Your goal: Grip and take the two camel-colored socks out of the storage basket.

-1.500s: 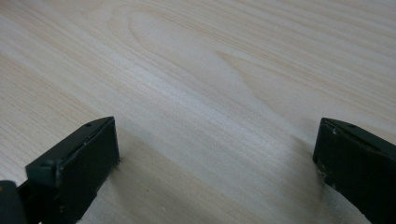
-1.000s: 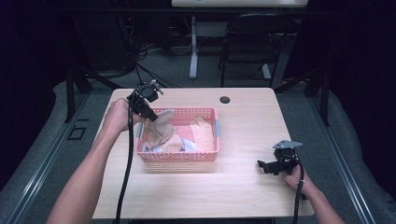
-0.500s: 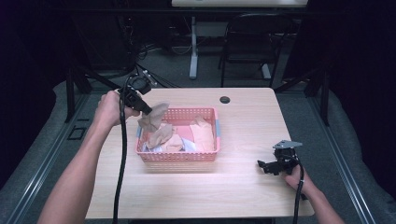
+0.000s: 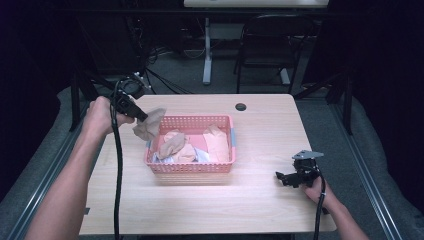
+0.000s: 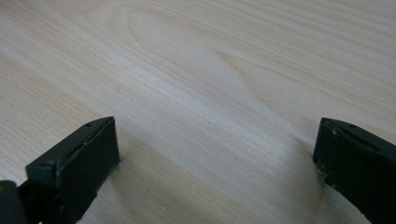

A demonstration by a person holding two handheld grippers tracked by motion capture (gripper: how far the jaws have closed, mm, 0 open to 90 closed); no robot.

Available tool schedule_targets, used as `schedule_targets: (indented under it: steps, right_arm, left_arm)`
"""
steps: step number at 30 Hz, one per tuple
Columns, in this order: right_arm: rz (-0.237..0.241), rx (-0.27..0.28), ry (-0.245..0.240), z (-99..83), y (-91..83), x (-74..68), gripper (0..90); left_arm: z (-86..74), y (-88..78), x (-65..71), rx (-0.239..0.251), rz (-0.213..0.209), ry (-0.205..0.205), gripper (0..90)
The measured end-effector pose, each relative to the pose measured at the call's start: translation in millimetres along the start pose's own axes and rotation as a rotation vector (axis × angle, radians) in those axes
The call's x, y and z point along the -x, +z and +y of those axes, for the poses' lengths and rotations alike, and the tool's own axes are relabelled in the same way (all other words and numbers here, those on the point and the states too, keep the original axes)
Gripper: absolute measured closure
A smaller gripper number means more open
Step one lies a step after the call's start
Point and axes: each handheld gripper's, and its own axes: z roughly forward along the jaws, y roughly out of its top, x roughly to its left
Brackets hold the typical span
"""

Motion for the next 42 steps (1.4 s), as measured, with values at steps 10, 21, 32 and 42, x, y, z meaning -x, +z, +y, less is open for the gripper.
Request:
schedule_targets:
  steps: [10, 21, 32, 42]
  right_arm:
    - [0.006, 0.005, 0.004, -0.6, -0.2, -1.5, 0.0]
    - [0.009, -0.001, -0.007, 0.1, -0.2, -1.9, 0.0]
    - [0.004, 0.009, -0.002, -0.7, 0.2, -2.3, 0.0]
    - [0.004, 0.011, 0.003, -1.0, 0.1, -2.8, 0.0]
  left_arm:
    - [-23.6, -11.6, -19.4, 0.008, 0.010, -0.073, 85.7]
    - [-51.3, -14.3, -38.7, -0.005, 0.026, -0.137, 85.6]
    - [-69.7, -3.5, -53.1, -0.028, 0.021, -0.184, 85.5]
    - [-77.4, 18.9, -58.2, -0.084, 0.000, -0.204, 85.6]
